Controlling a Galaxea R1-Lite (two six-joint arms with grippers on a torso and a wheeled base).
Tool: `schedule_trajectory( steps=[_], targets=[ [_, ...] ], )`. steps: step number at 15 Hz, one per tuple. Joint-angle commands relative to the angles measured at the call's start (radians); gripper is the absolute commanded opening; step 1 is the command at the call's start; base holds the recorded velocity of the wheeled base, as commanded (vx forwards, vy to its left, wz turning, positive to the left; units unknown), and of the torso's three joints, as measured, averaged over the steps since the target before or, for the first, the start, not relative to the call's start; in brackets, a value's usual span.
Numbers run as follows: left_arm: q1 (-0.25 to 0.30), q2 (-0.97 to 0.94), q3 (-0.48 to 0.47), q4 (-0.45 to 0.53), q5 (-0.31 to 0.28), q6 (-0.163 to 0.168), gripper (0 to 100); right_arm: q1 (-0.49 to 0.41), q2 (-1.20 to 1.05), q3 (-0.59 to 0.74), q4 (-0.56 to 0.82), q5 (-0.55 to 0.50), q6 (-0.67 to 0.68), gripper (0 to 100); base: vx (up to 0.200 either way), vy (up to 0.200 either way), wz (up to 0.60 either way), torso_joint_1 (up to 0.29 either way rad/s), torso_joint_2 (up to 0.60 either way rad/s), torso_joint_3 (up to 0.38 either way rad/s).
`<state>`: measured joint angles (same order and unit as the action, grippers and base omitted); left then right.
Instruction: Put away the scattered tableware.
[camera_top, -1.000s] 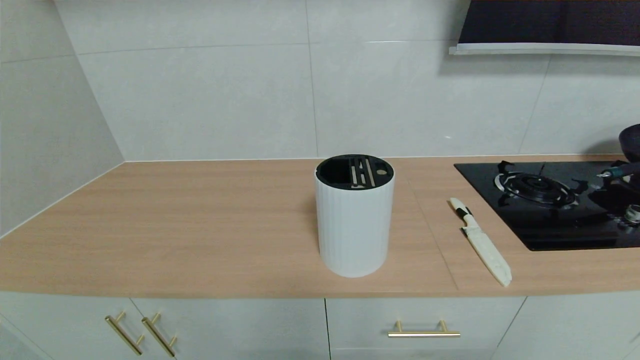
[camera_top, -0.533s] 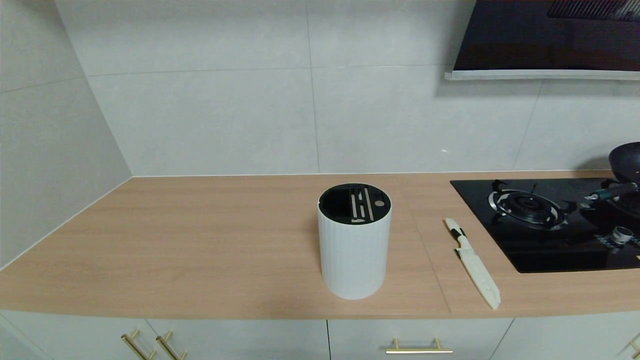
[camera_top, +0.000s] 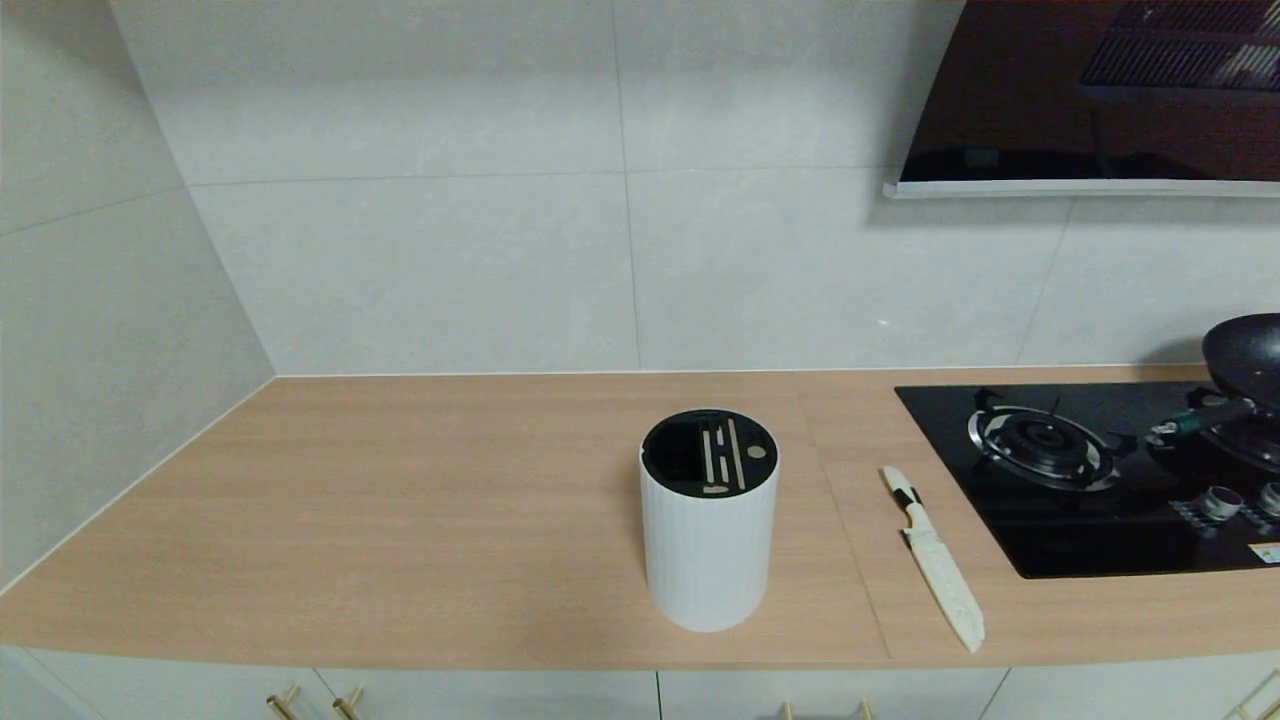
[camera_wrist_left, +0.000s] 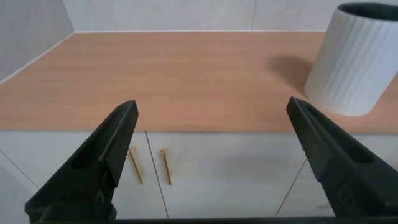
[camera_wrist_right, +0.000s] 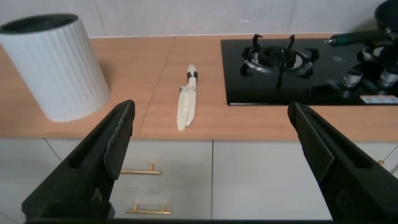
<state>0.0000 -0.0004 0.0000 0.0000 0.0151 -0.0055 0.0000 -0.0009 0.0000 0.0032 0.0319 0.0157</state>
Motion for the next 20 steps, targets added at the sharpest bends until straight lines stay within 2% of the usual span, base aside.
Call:
schedule_trajectory(
  steps=[1,13,14,16,18,20],
  targets=[
    [0.0,0.0,0.0,0.0,0.0,-0.001,100,-0.002,0.001,0.0,0.0,0.0,0.0,100,0.0,0.0,0.0,0.173,-0.36,-0.178],
    [0.0,0.0,0.0,0.0,0.0,-0.001,100,0.0,0.001,0.0,0.0,-0.01,-0.01,100,0.0,0.0,0.0,0.005,-0.01,-0.005],
    [0.0,0.0,0.0,0.0,0.0,-0.001,100,-0.002,0.001,-0.021,-0.009,-0.01,-0.01,100,0.0,0.0,0.0,0.0,0.0,0.0],
    [0.0,0.0,0.0,0.0,0.0,-0.001,100,0.015,0.071,-0.206,0.015,0.002,0.003,100,0.0,0.0,0.0,0.0,0.0,0.0],
    [0.0,0.0,0.0,0.0,0.0,-0.001,100,0.055,0.231,-0.261,0.054,0.059,0.001,100,0.0,0.0,0.0,0.0,0.0,0.0],
    [0.0,0.0,0.0,0.0,0.0,-0.001,100,0.063,0.394,-0.287,0.037,0.089,0.0,100,0.0,0.0,0.0,0.0,0.0,0.0]
  ],
)
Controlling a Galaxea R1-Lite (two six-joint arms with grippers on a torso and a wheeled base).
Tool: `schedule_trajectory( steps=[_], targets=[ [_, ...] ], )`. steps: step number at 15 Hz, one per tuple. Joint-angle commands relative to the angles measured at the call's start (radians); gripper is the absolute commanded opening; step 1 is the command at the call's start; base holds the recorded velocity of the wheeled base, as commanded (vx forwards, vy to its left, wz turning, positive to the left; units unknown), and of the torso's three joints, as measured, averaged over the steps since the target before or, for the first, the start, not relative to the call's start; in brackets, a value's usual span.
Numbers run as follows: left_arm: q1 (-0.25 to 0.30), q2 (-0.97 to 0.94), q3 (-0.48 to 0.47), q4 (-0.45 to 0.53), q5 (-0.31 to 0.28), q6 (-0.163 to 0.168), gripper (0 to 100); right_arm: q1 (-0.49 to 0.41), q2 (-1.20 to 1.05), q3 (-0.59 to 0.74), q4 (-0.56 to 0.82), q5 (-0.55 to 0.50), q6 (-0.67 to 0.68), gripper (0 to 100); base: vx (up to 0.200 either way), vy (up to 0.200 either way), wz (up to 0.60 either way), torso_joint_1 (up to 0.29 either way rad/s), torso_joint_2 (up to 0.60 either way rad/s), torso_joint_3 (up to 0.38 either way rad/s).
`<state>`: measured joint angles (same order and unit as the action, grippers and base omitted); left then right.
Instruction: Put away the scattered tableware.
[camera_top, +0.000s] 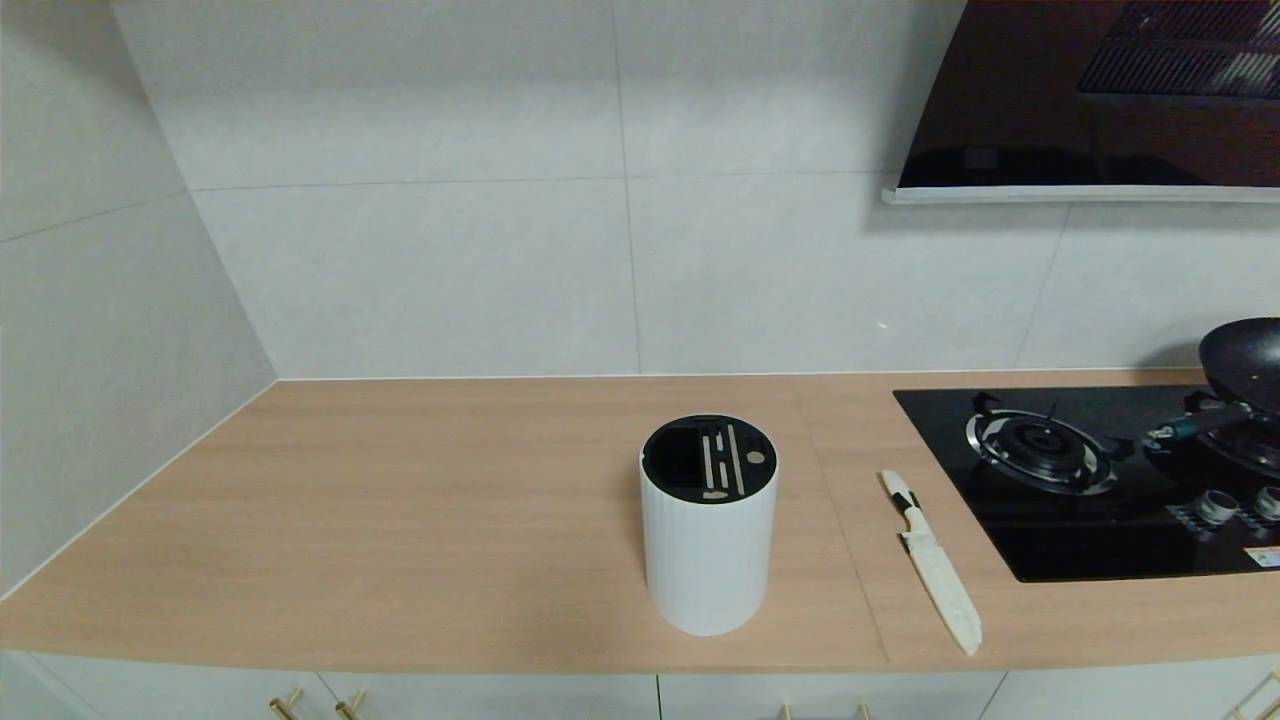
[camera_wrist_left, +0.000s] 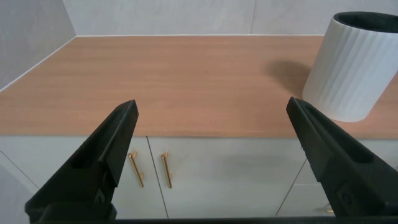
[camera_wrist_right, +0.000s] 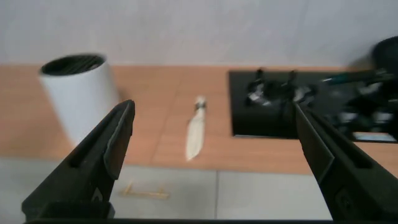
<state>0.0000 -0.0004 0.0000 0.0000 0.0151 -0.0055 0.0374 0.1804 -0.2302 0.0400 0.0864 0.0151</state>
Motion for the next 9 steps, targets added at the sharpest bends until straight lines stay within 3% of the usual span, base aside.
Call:
schedule_trajectory(
  steps=[1,6,8,9],
  targets=[
    [0.0,0.0,0.0,0.0,0.0,-0.001,100,0.029,0.37,-0.103,-0.025,0.039,-0.001,100,0.0,0.0,0.0,0.0,0.0,0.0],
    [0.0,0.0,0.0,0.0,0.0,-0.001,100,0.157,0.938,-0.251,-0.262,0.032,-0.004,100,0.0,0.0,0.0,0.0,0.0,0.0],
    [0.0,0.0,0.0,0.0,0.0,-0.001,100,0.171,1.031,-0.285,-0.285,0.018,-0.006,100,0.0,0.0,0.0,0.0,0.0,0.0],
    [0.0,0.0,0.0,0.0,0.0,-0.001,100,0.176,1.209,-0.359,-0.301,-0.06,-0.006,100,0.0,0.0,0.0,0.0,0.0,0.0]
  ],
)
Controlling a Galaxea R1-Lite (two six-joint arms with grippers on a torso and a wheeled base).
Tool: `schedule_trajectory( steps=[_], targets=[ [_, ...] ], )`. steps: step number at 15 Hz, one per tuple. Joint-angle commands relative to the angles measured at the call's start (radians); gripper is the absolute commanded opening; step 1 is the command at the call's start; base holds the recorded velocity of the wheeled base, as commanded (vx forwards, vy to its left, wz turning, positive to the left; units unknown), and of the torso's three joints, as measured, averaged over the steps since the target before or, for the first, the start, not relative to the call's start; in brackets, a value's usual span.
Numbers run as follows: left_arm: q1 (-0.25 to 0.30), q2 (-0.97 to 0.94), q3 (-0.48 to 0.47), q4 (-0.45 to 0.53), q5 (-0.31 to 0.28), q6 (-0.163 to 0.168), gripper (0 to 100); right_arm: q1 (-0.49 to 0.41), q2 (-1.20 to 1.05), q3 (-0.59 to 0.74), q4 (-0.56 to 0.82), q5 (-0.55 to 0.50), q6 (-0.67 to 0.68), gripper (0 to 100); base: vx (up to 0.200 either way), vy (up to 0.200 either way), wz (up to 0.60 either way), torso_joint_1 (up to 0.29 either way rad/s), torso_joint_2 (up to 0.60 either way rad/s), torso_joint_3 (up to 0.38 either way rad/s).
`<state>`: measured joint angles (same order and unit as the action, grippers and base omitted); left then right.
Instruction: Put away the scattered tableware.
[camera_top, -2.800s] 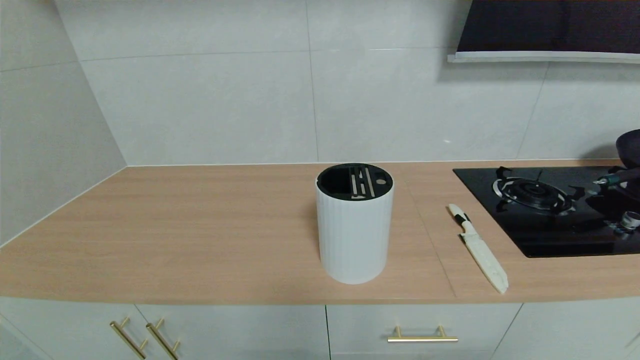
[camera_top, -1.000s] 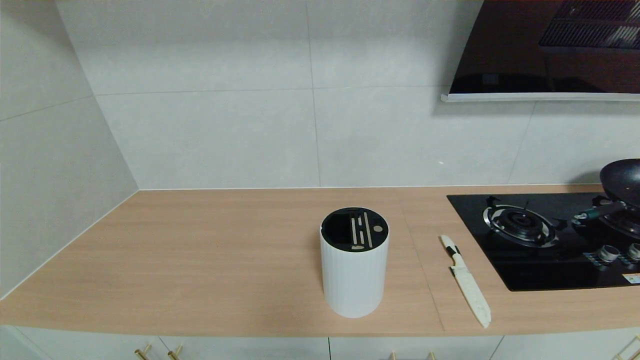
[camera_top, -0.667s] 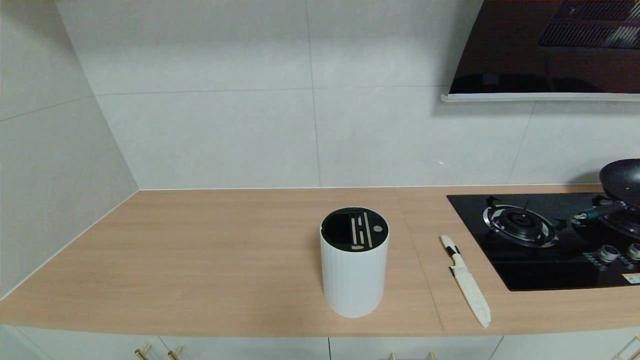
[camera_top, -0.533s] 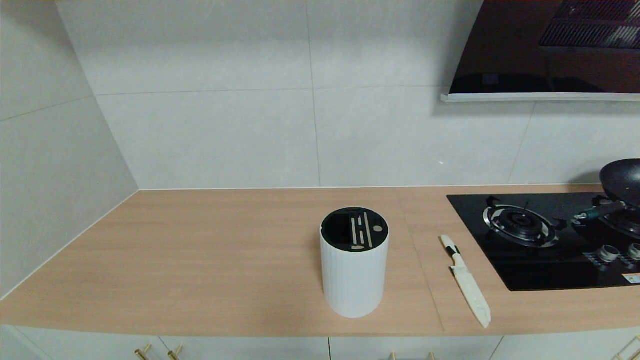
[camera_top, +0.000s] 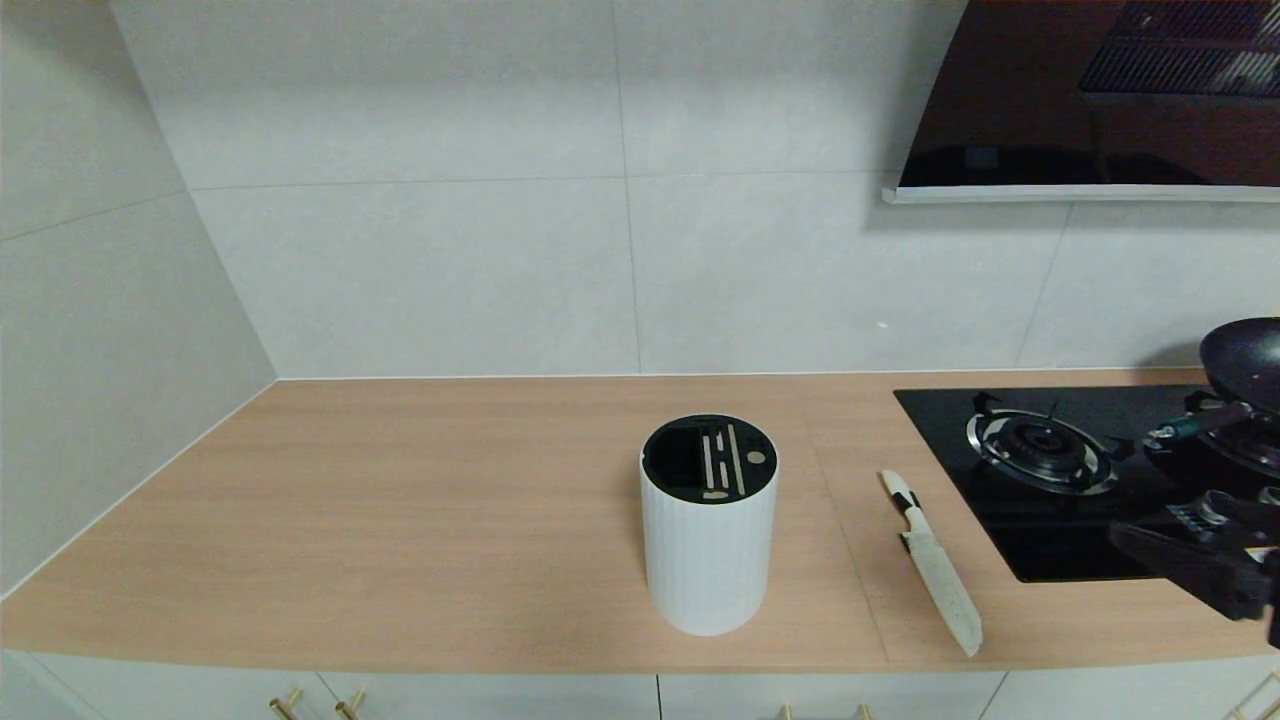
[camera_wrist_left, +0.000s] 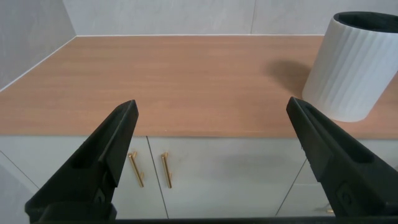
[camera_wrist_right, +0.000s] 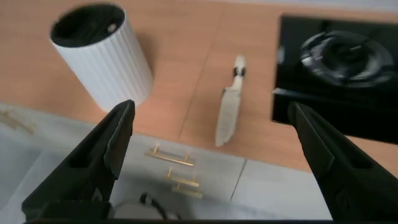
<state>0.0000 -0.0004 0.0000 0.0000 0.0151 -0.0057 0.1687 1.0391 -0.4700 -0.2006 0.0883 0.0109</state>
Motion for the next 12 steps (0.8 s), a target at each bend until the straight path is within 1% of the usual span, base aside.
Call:
schedule_trajectory(
  steps=[1,2,7,10,11,12],
  targets=[
    [0.0,0.0,0.0,0.0,0.0,0.0,100,0.044,0.421,-0.144,-0.083,-0.078,0.0,100,0.0,0.0,0.0,0.0,0.0,0.0],
    [0.0,0.0,0.0,0.0,0.0,0.0,100,0.043,0.479,-0.159,-0.114,-0.079,0.0,100,0.0,0.0,0.0,0.0,0.0,0.0],
    [0.0,0.0,0.0,0.0,0.0,0.0,100,0.043,0.917,-0.165,-0.444,-0.134,0.006,100,0.0,0.0,0.0,0.0,0.0,0.0],
    [0.0,0.0,0.0,0.0,0.0,-0.002,100,0.041,1.147,-0.17,-0.717,-0.2,0.003,100,0.0,0.0,0.0,0.0,0.0,0.0],
    [0.0,0.0,0.0,0.0,0.0,0.0,100,0.032,1.191,-0.182,-0.761,-0.202,0.003,100,0.0,0.0,0.0,0.0,0.0,0.0],
    [0.0,0.0,0.0,0.0,0.0,0.0,100,0.02,1.219,-0.197,-0.778,-0.203,0.006,100,0.0,0.0,0.0,0.0,0.0,0.0]
  ],
)
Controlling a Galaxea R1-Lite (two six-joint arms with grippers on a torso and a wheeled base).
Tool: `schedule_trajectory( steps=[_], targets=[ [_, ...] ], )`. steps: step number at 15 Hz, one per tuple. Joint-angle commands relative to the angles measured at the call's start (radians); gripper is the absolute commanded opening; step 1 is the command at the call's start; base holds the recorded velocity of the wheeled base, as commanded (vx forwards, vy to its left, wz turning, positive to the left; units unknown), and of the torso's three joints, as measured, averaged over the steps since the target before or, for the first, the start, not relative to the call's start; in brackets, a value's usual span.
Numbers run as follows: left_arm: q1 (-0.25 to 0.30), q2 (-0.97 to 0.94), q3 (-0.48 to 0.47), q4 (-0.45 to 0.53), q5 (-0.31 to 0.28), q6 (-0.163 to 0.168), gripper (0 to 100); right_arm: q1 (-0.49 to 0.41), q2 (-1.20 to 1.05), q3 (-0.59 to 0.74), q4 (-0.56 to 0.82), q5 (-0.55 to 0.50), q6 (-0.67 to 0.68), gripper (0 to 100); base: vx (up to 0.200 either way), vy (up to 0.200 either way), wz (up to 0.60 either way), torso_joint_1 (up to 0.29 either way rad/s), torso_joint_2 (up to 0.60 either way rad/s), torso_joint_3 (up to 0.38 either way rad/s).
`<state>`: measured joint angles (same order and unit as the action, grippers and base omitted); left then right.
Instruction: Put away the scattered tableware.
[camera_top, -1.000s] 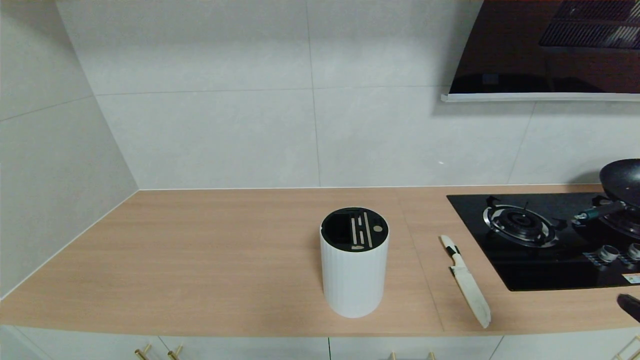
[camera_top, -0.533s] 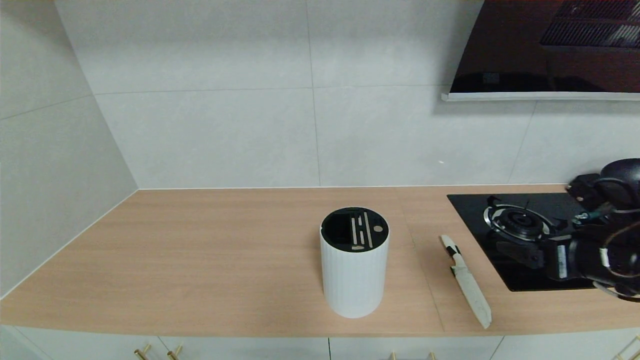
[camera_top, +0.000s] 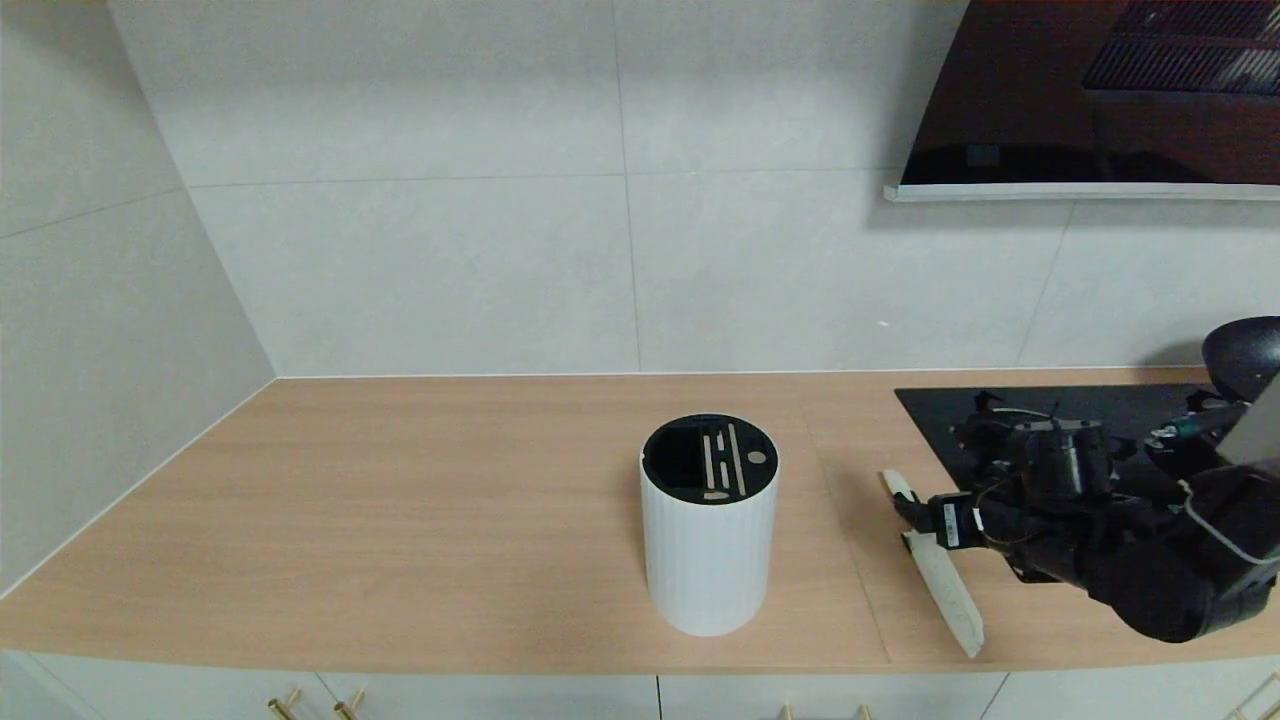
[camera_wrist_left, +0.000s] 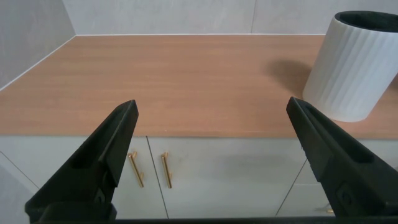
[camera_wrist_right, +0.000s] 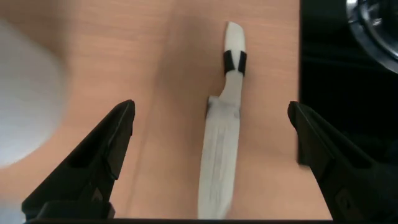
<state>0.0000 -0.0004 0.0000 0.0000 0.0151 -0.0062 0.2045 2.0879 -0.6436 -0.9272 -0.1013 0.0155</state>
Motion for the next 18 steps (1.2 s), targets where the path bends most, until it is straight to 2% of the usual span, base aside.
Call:
schedule_trajectory(
  steps=[1,4,18],
  targets=[
    [0.0,0.0,0.0,0.0,0.0,0.0,100,-0.023,0.187,-0.039,-0.059,-0.014,0.012,100,0.0,0.0,0.0,0.0,0.0,0.0],
    [0.0,0.0,0.0,0.0,0.0,0.0,100,-0.033,0.233,-0.083,-0.061,-0.014,0.072,100,0.0,0.0,0.0,0.0,0.0,0.0],
    [0.0,0.0,0.0,0.0,0.0,0.0,100,-0.034,0.311,-0.103,-0.108,-0.026,0.067,100,0.0,0.0,0.0,0.0,0.0,0.0]
  ],
)
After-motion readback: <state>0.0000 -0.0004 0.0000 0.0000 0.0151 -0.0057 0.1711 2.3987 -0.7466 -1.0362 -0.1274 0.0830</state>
